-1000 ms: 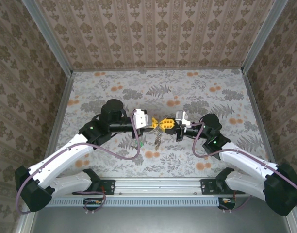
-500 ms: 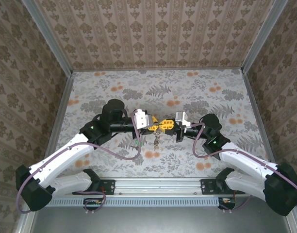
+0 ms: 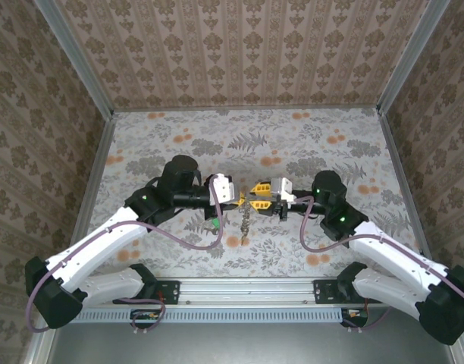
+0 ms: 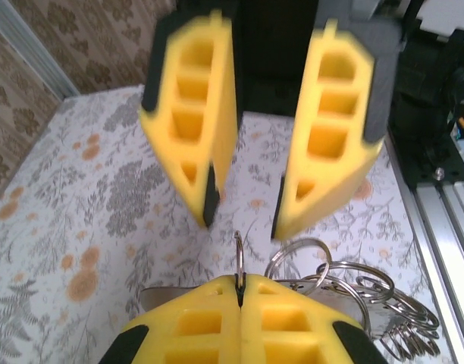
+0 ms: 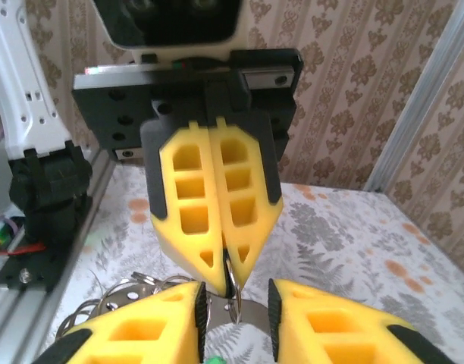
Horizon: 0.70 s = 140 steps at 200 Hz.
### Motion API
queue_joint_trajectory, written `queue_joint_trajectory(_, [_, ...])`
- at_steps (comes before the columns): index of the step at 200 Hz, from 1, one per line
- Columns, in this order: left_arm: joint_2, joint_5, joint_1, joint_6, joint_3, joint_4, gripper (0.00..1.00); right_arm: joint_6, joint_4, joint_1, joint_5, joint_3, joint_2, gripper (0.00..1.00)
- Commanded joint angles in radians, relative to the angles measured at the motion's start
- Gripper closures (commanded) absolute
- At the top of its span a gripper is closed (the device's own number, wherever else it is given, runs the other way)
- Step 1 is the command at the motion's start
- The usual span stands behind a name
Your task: Put the keys on the keyring
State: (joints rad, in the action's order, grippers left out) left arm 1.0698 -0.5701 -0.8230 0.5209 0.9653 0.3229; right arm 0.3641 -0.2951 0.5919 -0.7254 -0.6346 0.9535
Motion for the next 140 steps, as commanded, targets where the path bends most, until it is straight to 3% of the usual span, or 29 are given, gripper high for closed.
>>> queue_joint_trajectory(1, [-0.01, 0.062, 0.002, 0.061, 0.064, 0.083, 1.0, 0.26, 0.374, 0.002, 0.051, -0.102, -0.02, 0.67])
queue_joint_trajectory(34, [-0.029, 0.074, -0.001, 0.059, 0.04, 0.069, 1.0, 0.355, 0.547, 0.007, 0.075, -0.209, 0.04, 0.65])
queue_joint_trajectory(54, [-0.033, 0.061, 0.0, 0.053, 0.037, 0.05, 1.0, 0.314, 0.537, 0.014, 0.066, -0.23, 0.077, 0.59])
queue_joint_trajectory(87, [-0.021, 0.041, -0.002, 0.057, 0.04, 0.05, 1.0, 0.267, 0.519, 0.028, 0.082, -0.255, 0.117, 0.66])
queue_joint_trajectory(140, [0.015, 0.005, -0.001, 0.064, 0.059, 0.081, 1.0, 0.269, 0.497, 0.046, 0.119, -0.265, 0.138, 0.64])
